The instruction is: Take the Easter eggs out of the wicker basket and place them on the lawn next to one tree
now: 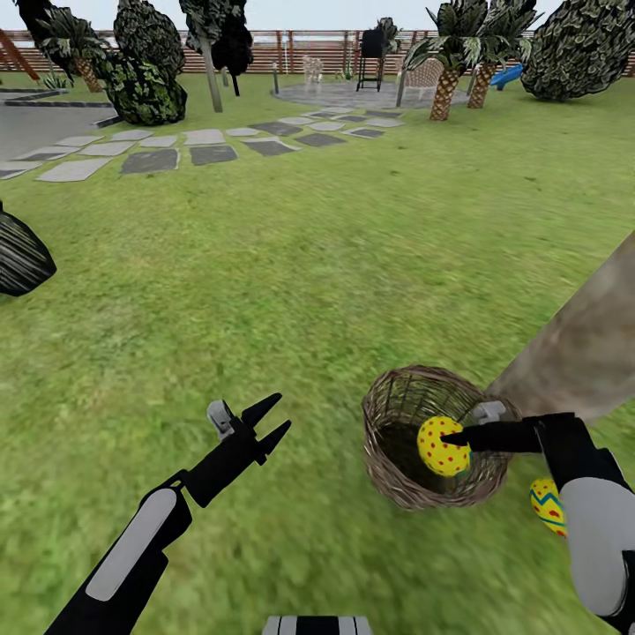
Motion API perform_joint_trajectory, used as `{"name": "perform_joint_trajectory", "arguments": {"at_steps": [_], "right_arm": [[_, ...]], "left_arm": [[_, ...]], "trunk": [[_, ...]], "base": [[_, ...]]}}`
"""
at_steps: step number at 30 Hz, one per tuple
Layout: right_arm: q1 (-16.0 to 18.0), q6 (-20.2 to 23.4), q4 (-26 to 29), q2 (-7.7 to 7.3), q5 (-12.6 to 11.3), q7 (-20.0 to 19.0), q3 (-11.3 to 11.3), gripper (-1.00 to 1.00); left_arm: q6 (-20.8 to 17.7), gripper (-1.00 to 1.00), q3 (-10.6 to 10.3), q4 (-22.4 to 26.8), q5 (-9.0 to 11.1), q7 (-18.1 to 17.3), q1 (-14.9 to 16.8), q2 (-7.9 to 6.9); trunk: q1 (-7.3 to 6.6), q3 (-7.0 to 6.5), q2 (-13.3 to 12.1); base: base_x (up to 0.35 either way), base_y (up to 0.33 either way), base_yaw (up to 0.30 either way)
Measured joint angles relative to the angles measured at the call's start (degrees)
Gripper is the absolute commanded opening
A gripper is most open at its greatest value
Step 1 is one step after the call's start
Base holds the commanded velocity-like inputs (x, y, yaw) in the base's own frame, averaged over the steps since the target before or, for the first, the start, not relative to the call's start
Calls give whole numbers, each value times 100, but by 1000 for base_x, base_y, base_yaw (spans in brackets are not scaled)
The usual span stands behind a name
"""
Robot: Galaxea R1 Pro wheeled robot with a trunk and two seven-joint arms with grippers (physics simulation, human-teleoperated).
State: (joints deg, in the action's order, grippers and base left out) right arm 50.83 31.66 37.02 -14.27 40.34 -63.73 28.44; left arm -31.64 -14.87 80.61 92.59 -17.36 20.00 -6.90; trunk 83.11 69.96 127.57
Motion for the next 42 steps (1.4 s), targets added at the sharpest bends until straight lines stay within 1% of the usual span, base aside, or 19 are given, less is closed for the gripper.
{"name": "perform_joint_trajectory", "arguments": {"at_steps": [2, 4, 7, 9, 10, 14, 19, 21, 23, 27, 29, 31, 34, 38, 40, 42], "right_arm": [[1, -2, 165, 4, 1, -238, 224, -100], [0, 0, 290, 6, 0, -444, 298, -100], [0, -3, 316, -17, -4, -756, 318, -100], [0, -10, 317, -95, -6, -1035, 319, -100], [0, -6, 311, -106, -8, -1116, 320, -100], [-4, -12, 300, -116, -16, -1252, 323, -100], [-6, -9, 291, -117, -21, -1320, 325, -100], [-8, -15, 279, -117, -24, -1438, 324, -100], [-9, -17, 267, -143, -29, -1683, 354, -100], [-10, -21, 296, -236, -22, -2182, 913, -100], [-10, -21, 300, -245, -25, -2359, 1009, -100], [-10, -16, 300, -258, -30, -2547, 1045, -100], [-10, -16, 289, -303, -33, -2572, 1054, -100], [-18, -34, 213, -310, -5, -2568, 1047, -100], [-114, -33, 206, -304, 5, -2572, 1046, -100], [-185, -42, 197, -302, 15, -2566, 1046, -100]], "left_arm": [[0, 100, 0, 0, 0, 0, 0, 0], [0, 100, 0, 0, 0, 0, 0, 0], [0, 100, 0, 0, -6, 0, 0, 7], [0, 100, 0, 0, -7, 0, 0, 8], [0, 100, 0, 0, -8, 0, 0, 7], [0, 100, 0, 0, -7, 0, 0, 9], [0, 100, 0, 2, -7, 0, 0, 9], [0, 100, 0, 6, -7, 0, 0, 9], [0, 100, 0, 9, -7, 0, 0, 9], [0, 100, 0, 9, -7, 0, 0, 15], [0, 100, 0, 9, -7, 0, 0, 17], [0, 100, 0, 9, -7, 0, 0, 17], [0, 100, 0, 9, -7, 0, 0, 16], [0, 100, 0, 7, -7, 2, 0, 9], [0, 100, -5, 9, -9, 0, 0, 15], [6, 100, -8, 8, -9, 0, 0, 51]], "trunk": [[0, 0, 0], [0, 0, 0], [-65, -53, -119], [-109, -89, -199], [-131, -107, -239], [-219, -179, -400], [-325, -269, -600], [-369, -304, -681], [-413, -340, -761], [-501, -412, -921], [-545, -448, -1001], [-589, -484, -1082], [-655, -538, -1202], [-746, -610, -1362], [-747, -610, -1364], [-747, -612, -1364]], "base": [[0, 0, 0], [0, 0, 0], [0, 0, 0], [0, 0, 0], [0, 0, 0], [-55, 0, 0], [-310, 0, 0], [-337, 0, 0], [-338, 0, 0], [-338, 0, 0], [-338, 0, 0], [-338, 0, 0], [-326, 0, 0], [-73, 0, 0], [-6, 0, 0], [-1, 0, -102]]}}
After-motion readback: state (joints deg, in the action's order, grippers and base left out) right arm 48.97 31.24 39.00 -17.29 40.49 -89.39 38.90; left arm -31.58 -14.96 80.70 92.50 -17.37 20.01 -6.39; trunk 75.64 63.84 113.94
